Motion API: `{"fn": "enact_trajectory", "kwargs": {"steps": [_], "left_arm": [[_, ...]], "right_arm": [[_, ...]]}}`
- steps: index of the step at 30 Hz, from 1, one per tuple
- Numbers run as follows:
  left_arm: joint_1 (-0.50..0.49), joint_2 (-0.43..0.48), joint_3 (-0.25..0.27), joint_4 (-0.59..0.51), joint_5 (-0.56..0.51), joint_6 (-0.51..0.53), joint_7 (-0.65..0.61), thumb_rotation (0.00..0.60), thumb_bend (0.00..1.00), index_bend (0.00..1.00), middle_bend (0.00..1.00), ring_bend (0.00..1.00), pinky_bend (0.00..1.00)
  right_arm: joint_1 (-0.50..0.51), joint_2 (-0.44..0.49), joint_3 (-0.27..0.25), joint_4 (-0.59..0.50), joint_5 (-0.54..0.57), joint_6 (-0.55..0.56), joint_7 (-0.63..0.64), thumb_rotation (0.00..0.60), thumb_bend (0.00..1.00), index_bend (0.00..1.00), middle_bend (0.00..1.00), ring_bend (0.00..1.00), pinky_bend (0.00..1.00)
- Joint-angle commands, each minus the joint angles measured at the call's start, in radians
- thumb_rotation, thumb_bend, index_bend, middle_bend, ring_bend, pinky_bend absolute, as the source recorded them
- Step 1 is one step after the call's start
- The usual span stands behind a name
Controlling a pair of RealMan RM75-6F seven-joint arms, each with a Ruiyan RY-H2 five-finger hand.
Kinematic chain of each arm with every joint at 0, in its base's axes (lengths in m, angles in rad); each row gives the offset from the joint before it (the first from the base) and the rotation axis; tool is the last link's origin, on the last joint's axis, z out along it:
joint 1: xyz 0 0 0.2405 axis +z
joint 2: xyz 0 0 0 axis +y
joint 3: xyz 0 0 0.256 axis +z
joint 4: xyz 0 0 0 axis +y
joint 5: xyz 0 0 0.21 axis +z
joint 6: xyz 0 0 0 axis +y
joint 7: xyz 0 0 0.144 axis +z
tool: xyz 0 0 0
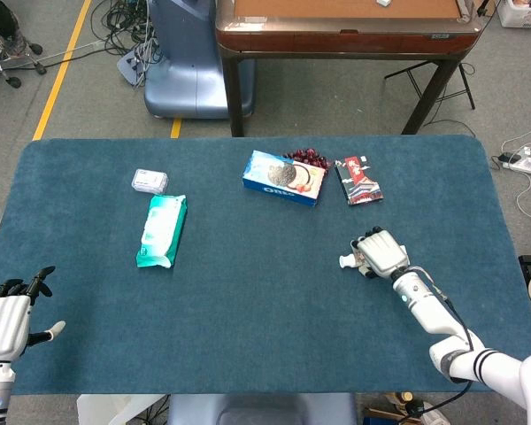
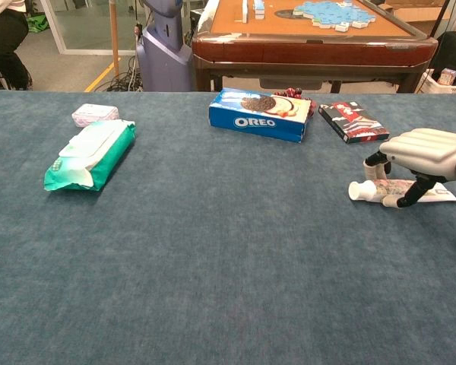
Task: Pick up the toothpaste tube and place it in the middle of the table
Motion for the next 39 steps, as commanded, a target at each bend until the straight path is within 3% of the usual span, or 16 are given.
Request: {"fn": "enact_trajectory", "kwargs": {"steps": [1, 11, 16, 29, 39], "left_arm": [[-0.001, 0.002, 0.0, -0.002, 0.001, -0.002, -0.002, 0.6, 0.09, 0.16, 0.43, 0.38, 0.18], [-0.024, 0.033, -0.002, -0.015, 0.017, -0.035, -0.005, 0.6, 0.09, 0.17, 0.43, 0.38, 0.18], [-0.066, 0.062, -0.014, -0.009, 0.025, -0.096, -0.034, 0.6, 0.09, 0.17, 0.43, 0.38, 0.18], [-0.254, 0.123, -0.046, 0.041, 0.113, -0.319, -0.103, 0.6, 0.09, 0.18, 0.46, 0.4, 0.18], [-0.424, 0.094, -0.031, 0.086, 0.224, -0.505, -0.12, 0.6, 0.09, 0.15, 0.47, 0.41, 0.18]], "right_arm": [[0.01, 0.002, -0.001, -0.007, 0.003, -0.018, -0.005, 0.6, 0.58, 0.56, 0.52, 0.42, 0.3], [0.08, 0.073, 0.031, -0.124, 0.027, -0.107, -0.008, 0.6, 0.87, 0.71, 0.63, 0.55, 0.4], [0.131, 0.125, 0.061, -0.201, 0.056, -0.173, 0.003, 0.6, 0.97, 0.73, 0.65, 0.58, 0.42], [0.313, 0.295, 0.123, -0.435, 0.047, -0.397, 0.1, 0.6, 1.0, 0.79, 0.69, 0.62, 0.42], [0.471, 0.338, 0.126, -0.516, 0.046, -0.529, 0.016, 0.6, 1.0, 0.8, 0.7, 0.64, 0.43]]}}
